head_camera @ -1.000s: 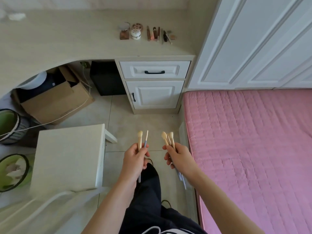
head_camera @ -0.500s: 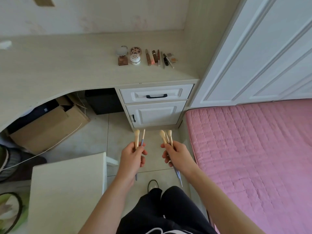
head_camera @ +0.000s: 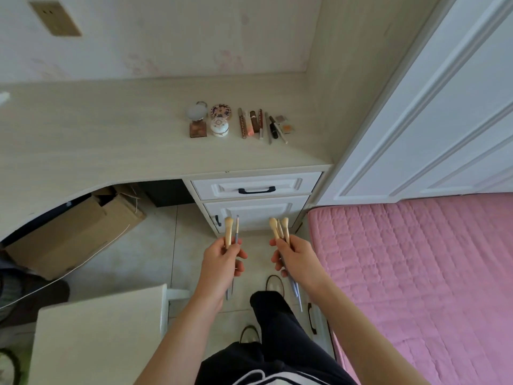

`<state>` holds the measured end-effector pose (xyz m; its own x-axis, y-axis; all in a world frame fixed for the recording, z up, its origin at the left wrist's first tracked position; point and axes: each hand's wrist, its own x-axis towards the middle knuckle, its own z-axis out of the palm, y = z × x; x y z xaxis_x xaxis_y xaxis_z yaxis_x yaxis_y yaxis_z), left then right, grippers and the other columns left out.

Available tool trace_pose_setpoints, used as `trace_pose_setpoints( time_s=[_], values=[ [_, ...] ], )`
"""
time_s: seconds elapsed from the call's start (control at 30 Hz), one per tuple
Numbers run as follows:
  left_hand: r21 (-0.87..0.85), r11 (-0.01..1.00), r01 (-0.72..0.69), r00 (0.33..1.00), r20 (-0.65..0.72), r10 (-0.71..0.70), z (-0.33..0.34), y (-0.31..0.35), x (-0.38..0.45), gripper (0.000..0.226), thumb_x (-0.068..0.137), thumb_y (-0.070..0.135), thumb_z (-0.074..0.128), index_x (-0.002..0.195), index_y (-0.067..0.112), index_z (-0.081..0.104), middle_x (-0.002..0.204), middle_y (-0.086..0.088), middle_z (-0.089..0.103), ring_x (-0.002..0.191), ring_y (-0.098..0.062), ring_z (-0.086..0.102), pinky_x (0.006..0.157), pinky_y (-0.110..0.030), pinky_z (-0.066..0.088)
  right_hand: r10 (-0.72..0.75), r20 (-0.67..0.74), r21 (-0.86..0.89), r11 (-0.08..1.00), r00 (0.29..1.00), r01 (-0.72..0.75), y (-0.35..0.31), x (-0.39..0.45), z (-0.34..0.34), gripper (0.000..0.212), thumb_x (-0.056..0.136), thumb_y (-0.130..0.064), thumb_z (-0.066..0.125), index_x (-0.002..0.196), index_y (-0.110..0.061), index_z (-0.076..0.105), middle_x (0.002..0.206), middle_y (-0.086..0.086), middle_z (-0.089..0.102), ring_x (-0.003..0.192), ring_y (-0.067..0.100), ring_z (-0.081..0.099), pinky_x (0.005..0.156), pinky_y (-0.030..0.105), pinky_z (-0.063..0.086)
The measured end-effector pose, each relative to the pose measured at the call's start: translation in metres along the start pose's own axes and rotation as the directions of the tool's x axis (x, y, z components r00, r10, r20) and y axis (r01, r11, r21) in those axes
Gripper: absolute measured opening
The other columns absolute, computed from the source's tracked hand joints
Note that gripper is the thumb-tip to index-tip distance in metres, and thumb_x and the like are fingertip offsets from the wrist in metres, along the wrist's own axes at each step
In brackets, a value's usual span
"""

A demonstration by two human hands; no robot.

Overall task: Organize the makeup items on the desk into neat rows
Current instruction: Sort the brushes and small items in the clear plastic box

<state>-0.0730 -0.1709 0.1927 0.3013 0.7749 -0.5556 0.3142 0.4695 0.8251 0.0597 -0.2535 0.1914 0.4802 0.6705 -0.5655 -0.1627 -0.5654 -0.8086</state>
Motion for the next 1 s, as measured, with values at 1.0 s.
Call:
trace_pose_setpoints(
  time_s=[1.0],
  values=[
    [0.037,0.994,0.098,0.991,0.084,-0.101,0.114,0.157,0.239,0.014,0.096,0.003,0.044,0.098,-0.002,0.057,0.071,-0.011,0.054,0.051,-0.020,0.046,0.044,-0.024,0.039,0.069,-0.118,0.011,0.998,0.991,-0.068,-0.150,0.251,-0.087,0.022,0.098,-0.011,0.038,0.102,-0.005,0.059,0.070,0.006,0.059,0.058,0.017,0.051,0.050,0.026,0.038]
  ],
)
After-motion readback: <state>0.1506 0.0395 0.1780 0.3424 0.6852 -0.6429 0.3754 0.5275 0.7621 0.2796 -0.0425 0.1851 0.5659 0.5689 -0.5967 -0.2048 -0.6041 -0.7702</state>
